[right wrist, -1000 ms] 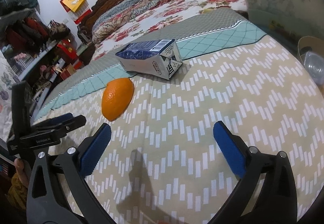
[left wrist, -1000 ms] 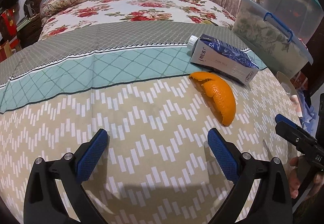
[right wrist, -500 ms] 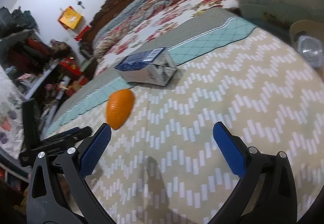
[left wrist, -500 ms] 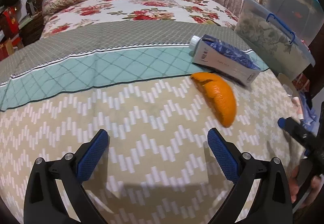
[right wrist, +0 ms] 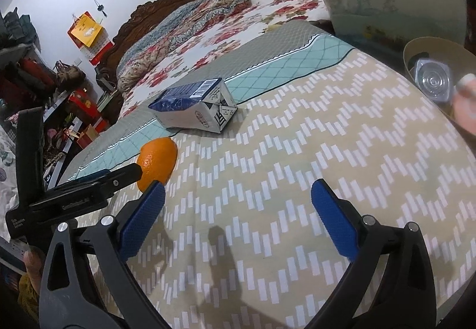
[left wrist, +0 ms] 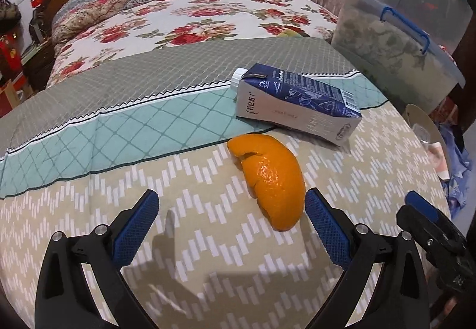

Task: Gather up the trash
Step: 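Move both open tools back over the orange peel and milk carton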

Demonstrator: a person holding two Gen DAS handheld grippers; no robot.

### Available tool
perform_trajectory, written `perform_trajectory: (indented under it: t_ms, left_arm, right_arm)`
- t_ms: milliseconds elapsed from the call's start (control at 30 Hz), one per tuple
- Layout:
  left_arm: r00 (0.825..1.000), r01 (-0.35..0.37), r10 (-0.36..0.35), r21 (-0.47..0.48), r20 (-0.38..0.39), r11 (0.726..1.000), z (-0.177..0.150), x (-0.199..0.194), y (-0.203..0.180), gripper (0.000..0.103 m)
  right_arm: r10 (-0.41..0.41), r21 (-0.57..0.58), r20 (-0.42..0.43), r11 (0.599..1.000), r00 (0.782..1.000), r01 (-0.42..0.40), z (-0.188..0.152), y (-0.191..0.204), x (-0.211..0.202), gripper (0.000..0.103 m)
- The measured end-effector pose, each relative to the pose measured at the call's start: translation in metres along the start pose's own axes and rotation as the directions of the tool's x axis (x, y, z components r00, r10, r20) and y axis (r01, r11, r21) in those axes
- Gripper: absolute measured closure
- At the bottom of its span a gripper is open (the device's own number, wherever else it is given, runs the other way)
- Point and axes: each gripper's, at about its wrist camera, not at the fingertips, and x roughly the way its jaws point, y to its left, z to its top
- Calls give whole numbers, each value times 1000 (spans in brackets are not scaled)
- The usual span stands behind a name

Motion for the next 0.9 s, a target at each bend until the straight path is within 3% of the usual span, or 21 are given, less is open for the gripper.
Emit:
perform_trajectory:
  t_ms: [133,900]
  left_arm:
    - [999,-34,34,10,17,999,-1,-1,-1,9]
    - [997,-51,49,30,53,998,-2,-10,-10,9]
  right_arm:
    - [-2,-3,17,1000,1000,2,-1,1,-4,9]
    - [1,0,50,1000,999,-1,-2,2,-13,11]
